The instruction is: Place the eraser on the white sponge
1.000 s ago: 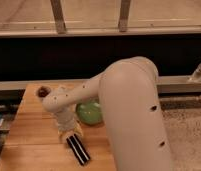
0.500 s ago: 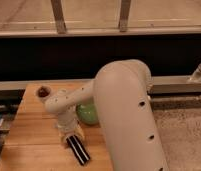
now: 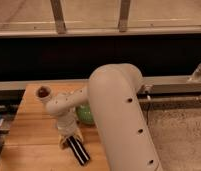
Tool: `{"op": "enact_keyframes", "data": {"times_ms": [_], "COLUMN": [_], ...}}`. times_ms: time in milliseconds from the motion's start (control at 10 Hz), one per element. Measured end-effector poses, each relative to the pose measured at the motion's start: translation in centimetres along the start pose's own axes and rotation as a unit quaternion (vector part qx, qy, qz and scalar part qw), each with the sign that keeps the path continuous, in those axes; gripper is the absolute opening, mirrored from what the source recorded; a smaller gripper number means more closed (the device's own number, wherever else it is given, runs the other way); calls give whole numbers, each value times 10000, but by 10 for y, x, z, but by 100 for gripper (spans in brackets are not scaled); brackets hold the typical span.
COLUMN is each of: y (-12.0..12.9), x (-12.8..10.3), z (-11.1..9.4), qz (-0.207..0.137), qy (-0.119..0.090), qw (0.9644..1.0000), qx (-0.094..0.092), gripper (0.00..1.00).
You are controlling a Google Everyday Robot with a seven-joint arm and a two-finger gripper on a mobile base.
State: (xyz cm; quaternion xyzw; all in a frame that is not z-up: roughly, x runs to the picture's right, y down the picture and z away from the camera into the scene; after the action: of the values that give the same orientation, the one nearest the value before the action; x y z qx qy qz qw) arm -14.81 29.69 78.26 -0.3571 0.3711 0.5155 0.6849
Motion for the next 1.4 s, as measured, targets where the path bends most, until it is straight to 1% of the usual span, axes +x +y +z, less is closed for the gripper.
{"op": "enact_keyframes", "data": {"times_ms": [200,400,500,800,1400], "y": [2,3,2,-1,-2], "x": [0,0,0,1,0], "z": [-2,-4,-4,-4,-3], "qz": [-5,-22,-18,-7,13], "qy": [-9,-14,-6,12,0], "qw": [10000,10000,10000,10000,10000], "qx": [-14,-10,1,36,14], "gripper": [22,5,0,0,0]}}
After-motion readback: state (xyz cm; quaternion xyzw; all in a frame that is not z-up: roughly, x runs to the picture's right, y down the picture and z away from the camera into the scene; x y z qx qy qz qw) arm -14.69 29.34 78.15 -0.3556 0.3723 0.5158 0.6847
